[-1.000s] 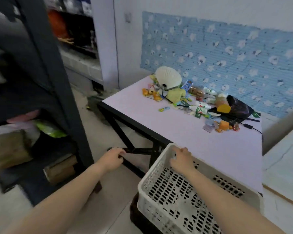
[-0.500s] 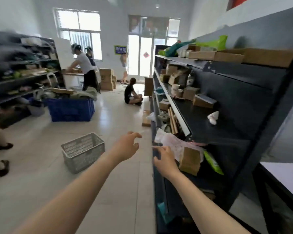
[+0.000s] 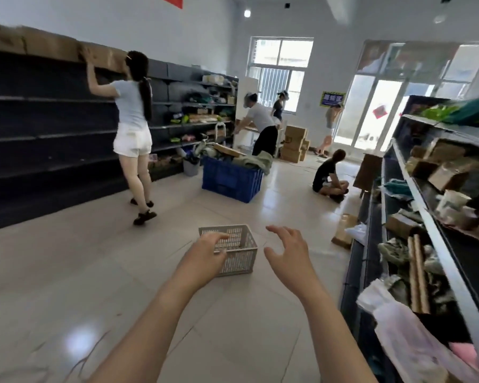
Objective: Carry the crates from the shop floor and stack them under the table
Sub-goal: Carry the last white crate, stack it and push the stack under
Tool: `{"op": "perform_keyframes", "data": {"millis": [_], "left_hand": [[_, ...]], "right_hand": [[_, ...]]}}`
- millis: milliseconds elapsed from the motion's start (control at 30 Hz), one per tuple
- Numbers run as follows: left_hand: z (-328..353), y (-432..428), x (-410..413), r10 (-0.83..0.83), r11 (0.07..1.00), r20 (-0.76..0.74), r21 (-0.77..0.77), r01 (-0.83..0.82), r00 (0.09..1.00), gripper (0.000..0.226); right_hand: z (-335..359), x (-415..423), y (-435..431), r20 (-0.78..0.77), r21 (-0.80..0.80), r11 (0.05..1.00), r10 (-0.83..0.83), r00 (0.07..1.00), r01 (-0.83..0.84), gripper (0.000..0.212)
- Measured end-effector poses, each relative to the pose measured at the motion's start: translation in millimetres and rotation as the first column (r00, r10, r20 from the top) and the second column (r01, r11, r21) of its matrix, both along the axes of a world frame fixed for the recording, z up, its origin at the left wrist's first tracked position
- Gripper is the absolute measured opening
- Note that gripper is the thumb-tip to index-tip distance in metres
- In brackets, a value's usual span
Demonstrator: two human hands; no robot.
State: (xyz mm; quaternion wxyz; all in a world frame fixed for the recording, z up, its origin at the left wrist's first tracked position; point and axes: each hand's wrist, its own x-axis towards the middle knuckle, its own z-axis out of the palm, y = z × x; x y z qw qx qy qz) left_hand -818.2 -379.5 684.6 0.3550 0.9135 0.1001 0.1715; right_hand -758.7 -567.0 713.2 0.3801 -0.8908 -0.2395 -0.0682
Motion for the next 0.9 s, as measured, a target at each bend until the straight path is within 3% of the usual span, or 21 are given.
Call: {"op": "perform_keyframes", "data": {"millis": [133,267,500,733,900], "left_hand": [[8.8,19.0,37.5,0.139,0.99,0.016,0.009,-0.139,0.99,0.041],[11.9,40.9,81.0,0.232,0.969,0.054,0.074,-0.235,0.971,0.044],[-21.5,98.7,186.8,0.258,0.956,0.002,0.144,-0.256,0.966,0.039],[-61.3,190.4,330.8,0.202,0.976,-0.145,0.117,-0.186,0.969,0.041],[-52.0,249.8,437.7,0.157,0.981,-0.147,0.135,-0.138,0.977,0.041]], "right_hand": [[3.0,62.9,6.8,0.026,-0.005,0.997,0.079,0.997,-0.079,0.047],[-1.8,128.5,20.2,0.03,0.111,0.993,0.038,0.999,-0.041,0.046],[-40.0,227.1,73.8,-0.092,0.182,0.981,0.092,0.991,-0.074,0.045],[-46.4,363.7,154.4,-0.102,0.135,0.991,0.015,0.995,-0.002,0.042],[-42.4,454.0,202.9,-0.07,0.084,0.996,-0.032,0.997,0.038,0.042]]}}
